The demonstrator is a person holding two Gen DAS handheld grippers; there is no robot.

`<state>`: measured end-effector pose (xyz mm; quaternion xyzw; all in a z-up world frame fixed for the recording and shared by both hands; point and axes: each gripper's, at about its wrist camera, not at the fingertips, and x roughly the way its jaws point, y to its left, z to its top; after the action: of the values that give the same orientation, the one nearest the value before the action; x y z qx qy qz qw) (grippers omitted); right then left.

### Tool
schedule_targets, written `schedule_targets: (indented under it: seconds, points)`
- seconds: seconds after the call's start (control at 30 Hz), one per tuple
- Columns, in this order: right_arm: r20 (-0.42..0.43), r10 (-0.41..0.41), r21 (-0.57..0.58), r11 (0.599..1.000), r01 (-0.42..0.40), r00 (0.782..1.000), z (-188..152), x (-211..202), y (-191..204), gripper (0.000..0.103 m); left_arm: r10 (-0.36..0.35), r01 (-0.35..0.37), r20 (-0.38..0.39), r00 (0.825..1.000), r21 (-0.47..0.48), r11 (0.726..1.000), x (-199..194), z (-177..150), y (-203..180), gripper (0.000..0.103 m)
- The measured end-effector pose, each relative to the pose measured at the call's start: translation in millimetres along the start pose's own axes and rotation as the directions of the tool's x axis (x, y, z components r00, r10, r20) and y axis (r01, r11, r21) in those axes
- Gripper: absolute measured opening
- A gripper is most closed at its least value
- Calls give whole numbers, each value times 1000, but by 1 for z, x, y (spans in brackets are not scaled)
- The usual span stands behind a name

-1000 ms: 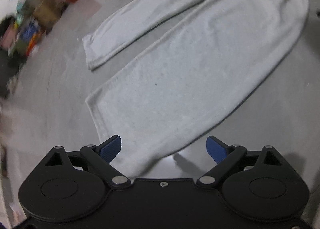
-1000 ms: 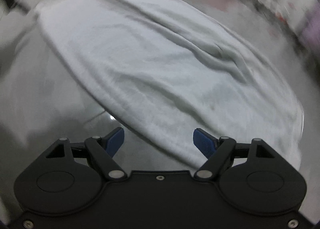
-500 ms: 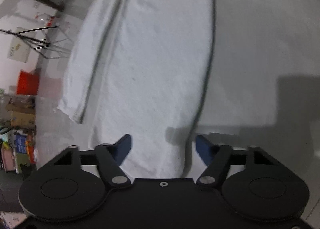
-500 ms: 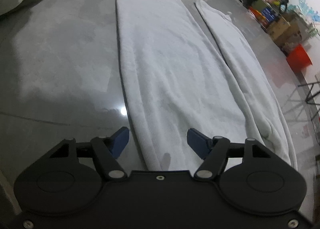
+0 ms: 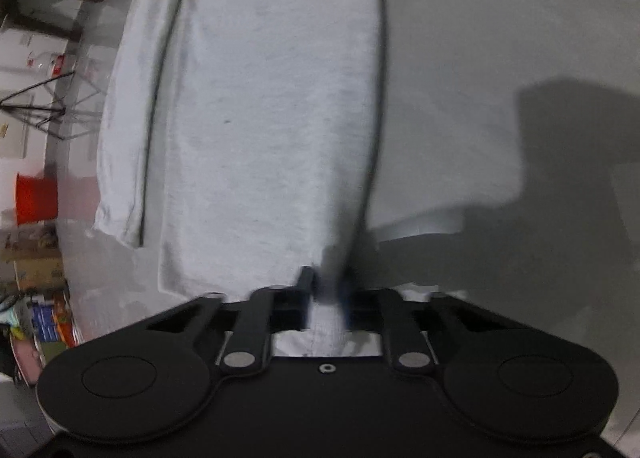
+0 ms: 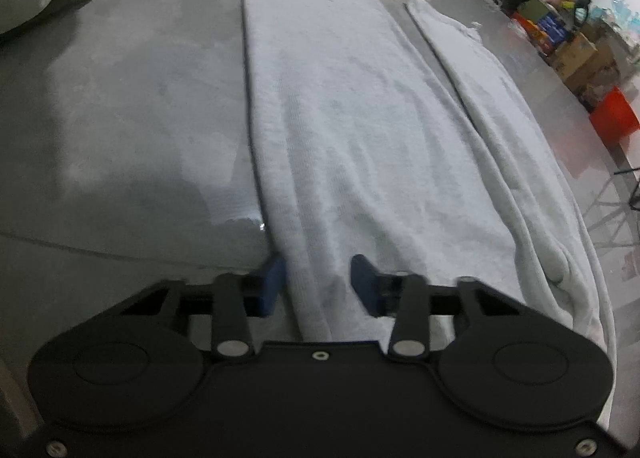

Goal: Fold clothes
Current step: 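Grasp one leg hem with the left gripper while the right gripper grasps the other hem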

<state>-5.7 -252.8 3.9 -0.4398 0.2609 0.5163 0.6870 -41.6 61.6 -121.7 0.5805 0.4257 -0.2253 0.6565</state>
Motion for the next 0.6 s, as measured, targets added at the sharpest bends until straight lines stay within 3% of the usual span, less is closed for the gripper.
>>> schedule_targets:
  seconds: [0.03, 0.07, 0.3, 0.47, 0.53, 0.57, 0.6]
  points:
    - [-2, 7, 1, 1000, -7, 1000, -1, 0, 0, 18, -2, 2, -1, 1000, -3, 1000, 0, 0, 1, 8]
    - [-5, 16, 3, 1000, -16, 1000, -1, 1, 1, 13, -2, 2, 0, 1000, -11, 1000, 0, 0, 4, 7]
    - [28, -18, 68, 998, 16, 999, -1, -6, -5, 9, 50, -50, -5, 999, -67, 997, -3, -1, 13, 6]
    - [58, -75, 134, 989, 66, 996, 3, -13, -16, 9, 89, -89, -5, 996, -174, 981, -8, 1, 35, 6]
    - [59, -90, 140, 987, 81, 994, 2, -12, -16, 13, 95, -94, -6, 995, -230, 969, -11, 2, 45, 6]
    - [56, -84, 135, 988, 76, 995, 2, -11, -15, 21, 97, -95, -5, 995, -261, 961, -12, 2, 51, 6]
    - [54, -79, 120, 990, 72, 995, 2, -11, -11, 40, 100, -97, -2, 995, -281, 955, -13, 2, 55, 6]
